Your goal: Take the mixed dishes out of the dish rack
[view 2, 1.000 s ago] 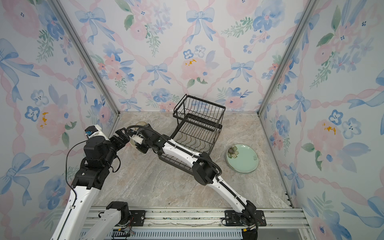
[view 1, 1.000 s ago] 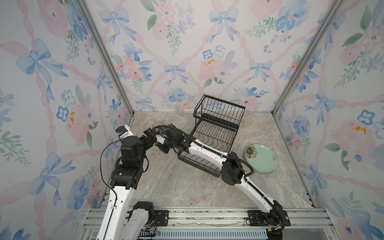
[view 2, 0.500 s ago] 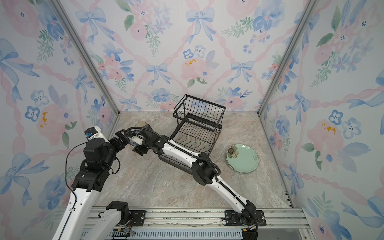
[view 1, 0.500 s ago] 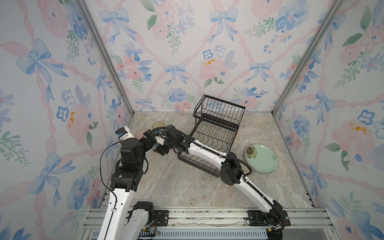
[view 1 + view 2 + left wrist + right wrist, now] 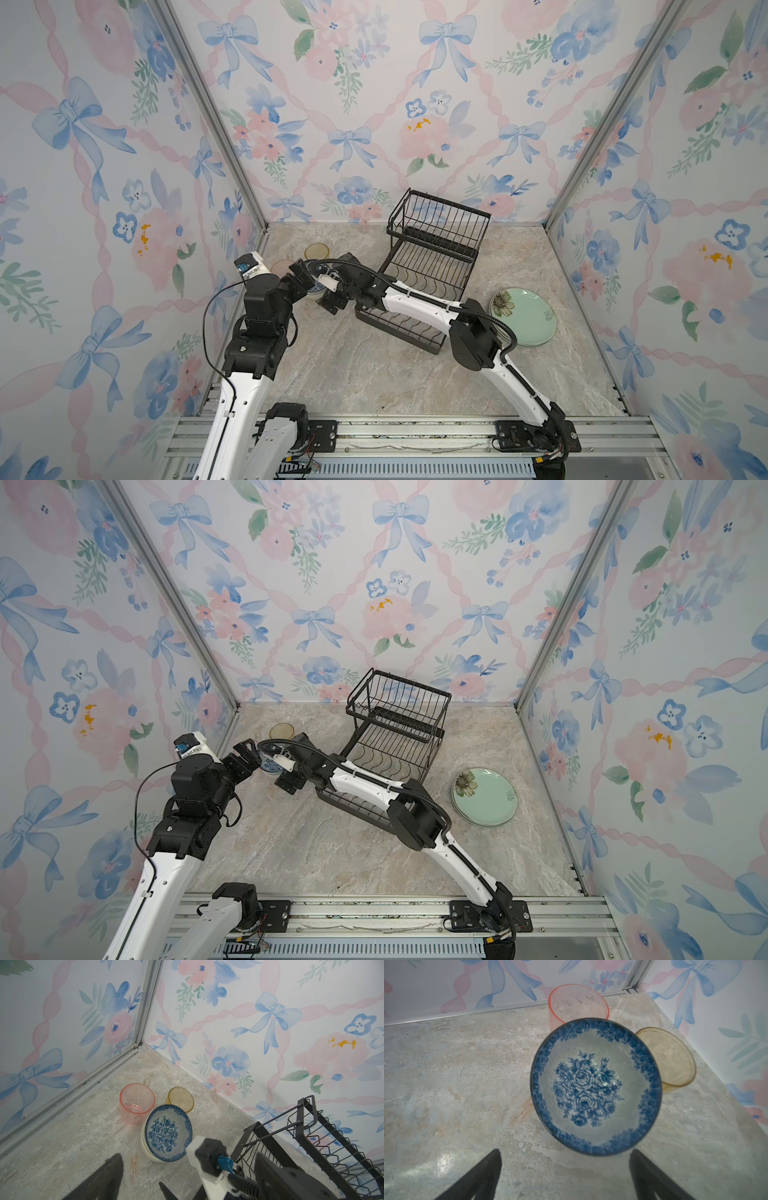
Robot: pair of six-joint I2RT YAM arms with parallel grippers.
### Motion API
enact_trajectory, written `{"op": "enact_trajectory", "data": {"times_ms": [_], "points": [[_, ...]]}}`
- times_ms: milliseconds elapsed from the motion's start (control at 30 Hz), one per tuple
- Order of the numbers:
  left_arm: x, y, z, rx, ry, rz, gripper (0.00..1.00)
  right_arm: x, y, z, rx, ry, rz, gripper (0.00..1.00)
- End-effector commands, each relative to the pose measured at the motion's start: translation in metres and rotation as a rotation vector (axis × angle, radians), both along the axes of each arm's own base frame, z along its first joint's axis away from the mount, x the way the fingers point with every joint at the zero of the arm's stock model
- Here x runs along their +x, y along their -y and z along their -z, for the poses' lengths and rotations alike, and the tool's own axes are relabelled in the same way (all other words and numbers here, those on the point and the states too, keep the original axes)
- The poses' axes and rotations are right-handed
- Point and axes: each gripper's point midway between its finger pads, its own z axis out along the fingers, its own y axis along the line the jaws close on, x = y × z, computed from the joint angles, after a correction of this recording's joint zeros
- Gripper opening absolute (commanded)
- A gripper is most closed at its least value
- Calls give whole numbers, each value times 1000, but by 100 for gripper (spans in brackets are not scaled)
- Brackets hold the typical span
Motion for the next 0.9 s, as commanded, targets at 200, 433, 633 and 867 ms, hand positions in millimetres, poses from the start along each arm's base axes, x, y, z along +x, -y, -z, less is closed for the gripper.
{"op": "enact_trajectory", "data": {"times_ms": [200,433,633,867], "points": [[0,-7,29,45,14,-27,98,-2,94,-146,228,245,255,97],[14,-21,83,126,28,-98,98,-43,186,-183,267,369,434,97],[9,-29,105,332,122,-102,98,-62,292,-181,230,471,652,97],[1,-18,126,495,210,-21,98,-77,389,-160,280,505,865,97]]}}
